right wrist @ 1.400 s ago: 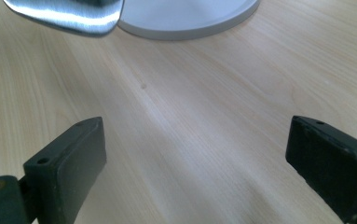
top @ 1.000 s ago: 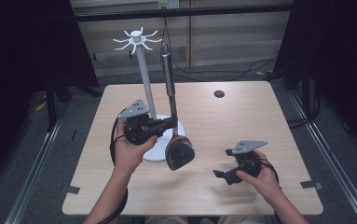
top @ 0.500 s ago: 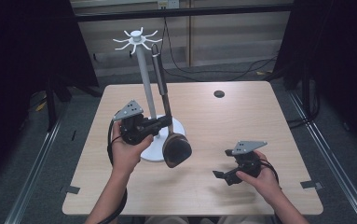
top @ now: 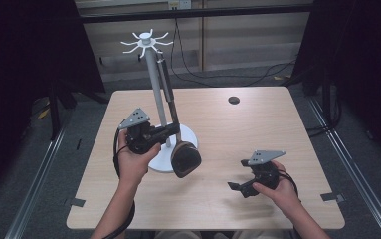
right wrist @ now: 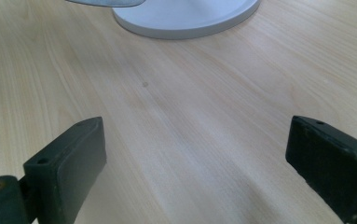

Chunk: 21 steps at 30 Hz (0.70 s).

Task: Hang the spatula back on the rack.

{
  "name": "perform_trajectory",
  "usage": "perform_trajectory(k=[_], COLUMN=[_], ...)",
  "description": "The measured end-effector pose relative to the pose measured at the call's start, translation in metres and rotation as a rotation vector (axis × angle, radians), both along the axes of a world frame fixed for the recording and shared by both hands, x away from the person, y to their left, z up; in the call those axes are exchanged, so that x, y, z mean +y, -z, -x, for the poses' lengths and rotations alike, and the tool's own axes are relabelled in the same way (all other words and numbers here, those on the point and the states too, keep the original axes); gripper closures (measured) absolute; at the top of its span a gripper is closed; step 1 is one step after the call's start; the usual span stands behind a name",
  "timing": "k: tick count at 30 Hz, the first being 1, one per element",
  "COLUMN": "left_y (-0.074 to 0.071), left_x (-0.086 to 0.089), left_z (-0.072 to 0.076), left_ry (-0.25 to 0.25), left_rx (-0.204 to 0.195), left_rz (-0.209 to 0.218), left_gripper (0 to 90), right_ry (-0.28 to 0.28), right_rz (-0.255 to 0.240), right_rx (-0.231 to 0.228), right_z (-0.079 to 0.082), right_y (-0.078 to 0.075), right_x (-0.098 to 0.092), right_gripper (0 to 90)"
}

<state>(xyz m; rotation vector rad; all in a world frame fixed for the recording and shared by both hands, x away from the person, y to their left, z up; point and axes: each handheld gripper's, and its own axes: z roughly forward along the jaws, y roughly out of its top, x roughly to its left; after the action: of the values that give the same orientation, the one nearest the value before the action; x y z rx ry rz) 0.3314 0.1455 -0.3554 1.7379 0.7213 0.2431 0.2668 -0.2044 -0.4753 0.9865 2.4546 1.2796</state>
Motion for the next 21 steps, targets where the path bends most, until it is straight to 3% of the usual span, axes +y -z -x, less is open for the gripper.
perform_trajectory(k=[8, 21], left_y=[0.001, 0.002], left_x=[0.002, 0.006], left_z=[-0.004, -0.013], left_ry=[-0.026, -0.059], left_rx=[-0.026, -0.032], left_rz=[-0.035, -0.049], left_gripper=[87.8, 86.0], right_ry=[-0.009, -0.009], right_rz=[0.008, 0.018], right_rx=[-0.003, -0.002], right_z=[0.001, 0.001], right_y=[0.0, 0.0], right_x=[0.001, 0.001], right_gripper=[4.5, 4.5])
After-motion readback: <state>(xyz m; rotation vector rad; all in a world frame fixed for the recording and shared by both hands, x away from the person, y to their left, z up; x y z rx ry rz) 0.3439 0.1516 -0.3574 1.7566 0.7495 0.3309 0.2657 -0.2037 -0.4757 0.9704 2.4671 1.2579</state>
